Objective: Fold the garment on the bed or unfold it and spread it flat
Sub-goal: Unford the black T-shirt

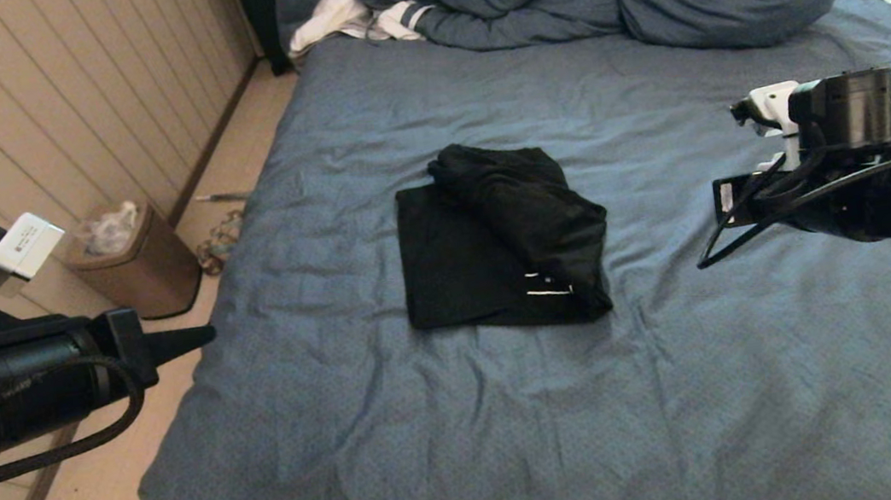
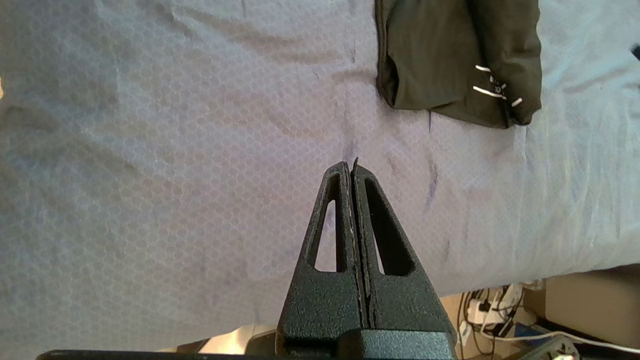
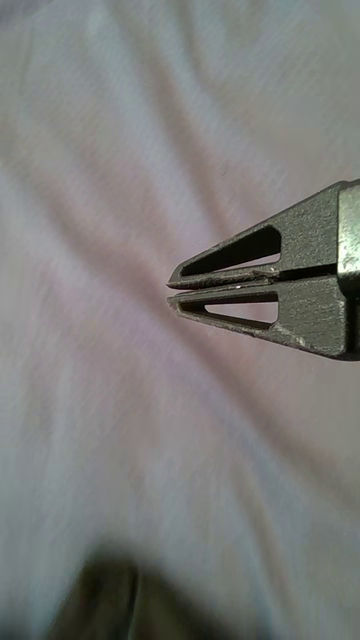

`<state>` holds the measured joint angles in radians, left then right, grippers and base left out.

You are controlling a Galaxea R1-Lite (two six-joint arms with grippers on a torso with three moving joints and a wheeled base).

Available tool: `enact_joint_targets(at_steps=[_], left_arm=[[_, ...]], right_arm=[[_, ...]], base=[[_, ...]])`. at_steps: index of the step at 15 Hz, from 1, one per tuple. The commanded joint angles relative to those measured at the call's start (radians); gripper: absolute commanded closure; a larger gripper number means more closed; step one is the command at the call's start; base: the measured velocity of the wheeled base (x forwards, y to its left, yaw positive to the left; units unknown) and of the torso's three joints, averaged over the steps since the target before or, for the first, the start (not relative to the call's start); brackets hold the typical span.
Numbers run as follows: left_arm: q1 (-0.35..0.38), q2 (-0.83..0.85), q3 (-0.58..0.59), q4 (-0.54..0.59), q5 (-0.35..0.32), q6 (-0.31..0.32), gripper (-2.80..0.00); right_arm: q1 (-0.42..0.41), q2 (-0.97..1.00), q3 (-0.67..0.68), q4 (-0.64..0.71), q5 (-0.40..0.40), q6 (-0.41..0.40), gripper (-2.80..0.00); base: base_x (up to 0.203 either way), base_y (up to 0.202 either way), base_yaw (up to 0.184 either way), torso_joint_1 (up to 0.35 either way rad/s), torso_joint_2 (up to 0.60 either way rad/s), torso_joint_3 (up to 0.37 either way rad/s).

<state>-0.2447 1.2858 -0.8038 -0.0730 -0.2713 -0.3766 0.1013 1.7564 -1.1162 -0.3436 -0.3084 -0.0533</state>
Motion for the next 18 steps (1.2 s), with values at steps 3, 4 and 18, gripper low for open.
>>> enact_joint_targets(at_steps=[3, 4, 18], left_arm=[[-0.002, -0.036, -0.005, -0.001, 0.045, 0.000, 0.00], [-0.002, -0.045, -0.003, -0.001, 0.052, -0.003, 0.00], [-0.025, -0.044, 0.022, -0.032, 0.046, -0.036, 0.00]], right_arm=[[0.058, 0.019, -0.178, 0.235, 0.150, 0.186, 0.00], [0.060, 0.042, -0.239, 0.344, 0.201, 0.240, 0.00], [0.170, 0.225, -0.474, 0.508, 0.266, 0.351, 0.00]], base=[[0.000, 0.000, 0.000, 0.000, 0.00, 0.000], [0.000, 0.000, 0.000, 0.000, 0.00, 0.000], [0.000, 0.000, 0.000, 0.000, 0.00, 0.000]])
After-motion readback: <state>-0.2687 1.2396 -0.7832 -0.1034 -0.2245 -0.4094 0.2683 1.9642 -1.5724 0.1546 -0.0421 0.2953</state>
